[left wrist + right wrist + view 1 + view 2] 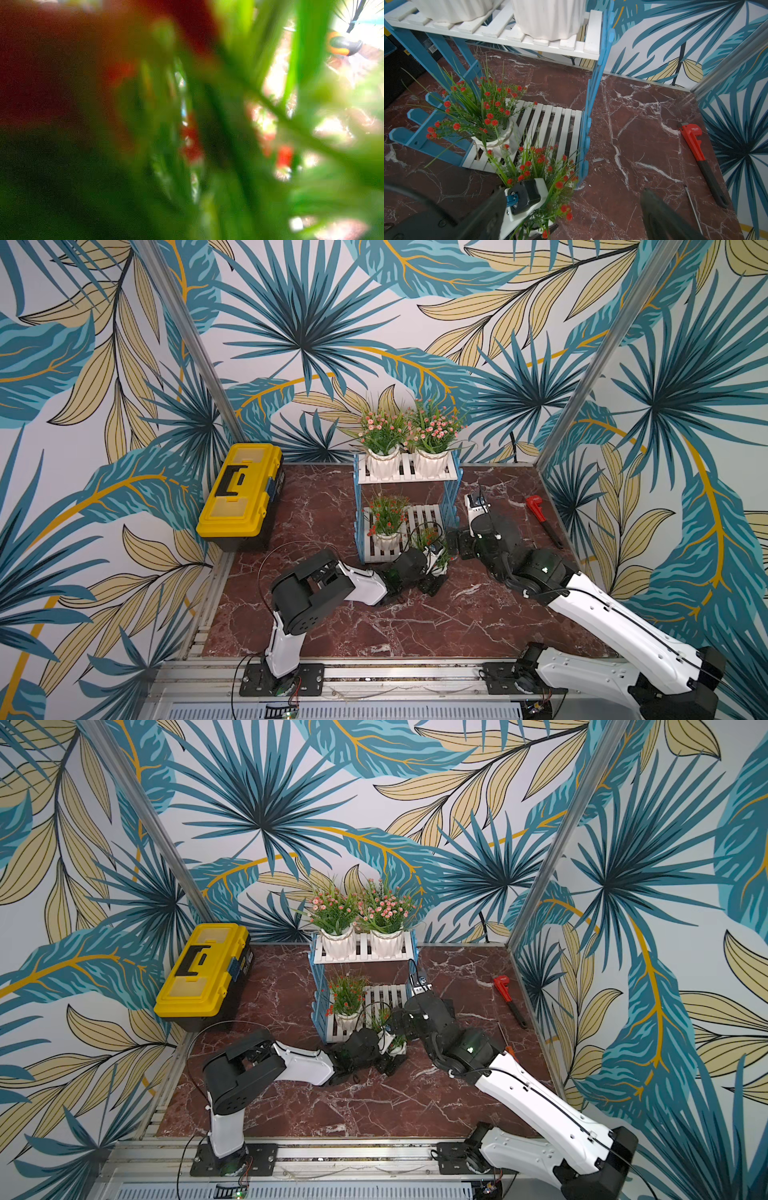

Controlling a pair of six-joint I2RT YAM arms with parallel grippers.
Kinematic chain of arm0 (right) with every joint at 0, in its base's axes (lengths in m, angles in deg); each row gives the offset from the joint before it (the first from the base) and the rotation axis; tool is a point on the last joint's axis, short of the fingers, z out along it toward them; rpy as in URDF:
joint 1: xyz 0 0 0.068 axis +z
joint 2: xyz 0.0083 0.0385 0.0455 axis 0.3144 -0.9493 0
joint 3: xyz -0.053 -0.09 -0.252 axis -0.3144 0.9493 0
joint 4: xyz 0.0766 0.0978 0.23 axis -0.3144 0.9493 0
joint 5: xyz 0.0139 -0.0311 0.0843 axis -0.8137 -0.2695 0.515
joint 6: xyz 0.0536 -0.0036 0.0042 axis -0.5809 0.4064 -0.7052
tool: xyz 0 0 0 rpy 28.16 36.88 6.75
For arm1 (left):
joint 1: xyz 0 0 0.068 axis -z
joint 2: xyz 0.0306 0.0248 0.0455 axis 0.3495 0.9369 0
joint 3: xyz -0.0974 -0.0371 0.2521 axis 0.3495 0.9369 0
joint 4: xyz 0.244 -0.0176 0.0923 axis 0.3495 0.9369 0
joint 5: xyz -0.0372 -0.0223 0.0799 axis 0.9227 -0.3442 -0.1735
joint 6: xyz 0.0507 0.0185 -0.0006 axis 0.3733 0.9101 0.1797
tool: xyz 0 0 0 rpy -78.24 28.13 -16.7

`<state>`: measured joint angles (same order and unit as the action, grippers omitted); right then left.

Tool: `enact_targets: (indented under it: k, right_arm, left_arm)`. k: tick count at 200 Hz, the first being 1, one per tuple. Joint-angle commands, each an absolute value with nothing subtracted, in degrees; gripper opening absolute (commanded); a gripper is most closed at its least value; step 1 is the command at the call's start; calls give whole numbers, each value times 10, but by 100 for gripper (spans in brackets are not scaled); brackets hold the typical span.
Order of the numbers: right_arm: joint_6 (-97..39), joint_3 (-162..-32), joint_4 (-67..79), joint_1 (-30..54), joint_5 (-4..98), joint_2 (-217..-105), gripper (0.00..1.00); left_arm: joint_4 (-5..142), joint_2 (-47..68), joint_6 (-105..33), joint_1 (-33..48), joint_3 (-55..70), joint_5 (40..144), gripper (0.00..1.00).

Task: Place the baby's breath potted plants on the rack by color
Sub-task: Pick up the baby's breath potted plant from the center of the board, then place the baby's breath potted plant on the rack.

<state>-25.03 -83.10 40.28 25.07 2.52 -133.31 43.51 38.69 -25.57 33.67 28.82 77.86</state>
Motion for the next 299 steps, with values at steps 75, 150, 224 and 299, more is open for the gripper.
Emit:
enact_targets:
  k: [75, 150, 224, 299]
  right_arm:
    - [-237, -822, 393, 253, 15, -1295, 99]
    - [-240, -825, 422, 253, 27, -1267, 99]
    - [-243, -821, 456, 253, 32, -1238, 99]
    - [-242, -803, 450, 253, 30, -1223, 99]
  left_arm:
    - [421, 236, -305, 327, 366, 734, 51]
    - [425, 323, -301, 299, 231, 715, 53]
    - [480, 419, -316, 262, 103, 715, 53]
    - [509, 462, -335, 257, 69, 705, 55]
